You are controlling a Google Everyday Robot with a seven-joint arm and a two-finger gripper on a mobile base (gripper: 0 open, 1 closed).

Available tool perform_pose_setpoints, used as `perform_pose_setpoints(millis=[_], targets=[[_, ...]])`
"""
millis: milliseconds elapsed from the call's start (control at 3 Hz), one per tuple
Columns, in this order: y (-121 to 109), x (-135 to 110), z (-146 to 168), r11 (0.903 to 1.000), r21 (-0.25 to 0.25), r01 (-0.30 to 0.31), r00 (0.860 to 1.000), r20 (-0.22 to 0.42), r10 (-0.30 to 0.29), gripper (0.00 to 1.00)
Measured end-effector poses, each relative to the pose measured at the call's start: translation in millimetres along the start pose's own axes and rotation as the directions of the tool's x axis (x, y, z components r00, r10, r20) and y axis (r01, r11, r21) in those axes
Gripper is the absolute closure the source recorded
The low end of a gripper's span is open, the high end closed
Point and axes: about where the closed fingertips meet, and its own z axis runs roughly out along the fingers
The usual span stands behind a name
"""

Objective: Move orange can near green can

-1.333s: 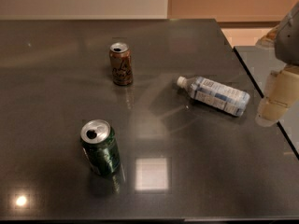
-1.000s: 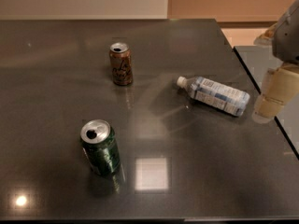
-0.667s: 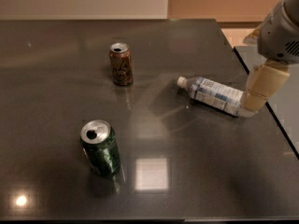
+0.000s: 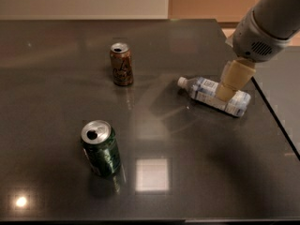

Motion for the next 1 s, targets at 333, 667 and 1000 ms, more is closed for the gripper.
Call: perform_pose_setpoints(millis=[333,667,1000], targets=[[-46.4,-88.4,59.3,0.9981,-0.025,-0.056,0.971,0.232,0.06,0.0],[-50.6,-117.7,77.8,0.9963,-0.06,-0.061,0.95,0.301,0.076,0.0],[-48.8,-154.3,99.2,0.9942,-0.095,-0.052,0.919,0.386,0.084,0.0]])
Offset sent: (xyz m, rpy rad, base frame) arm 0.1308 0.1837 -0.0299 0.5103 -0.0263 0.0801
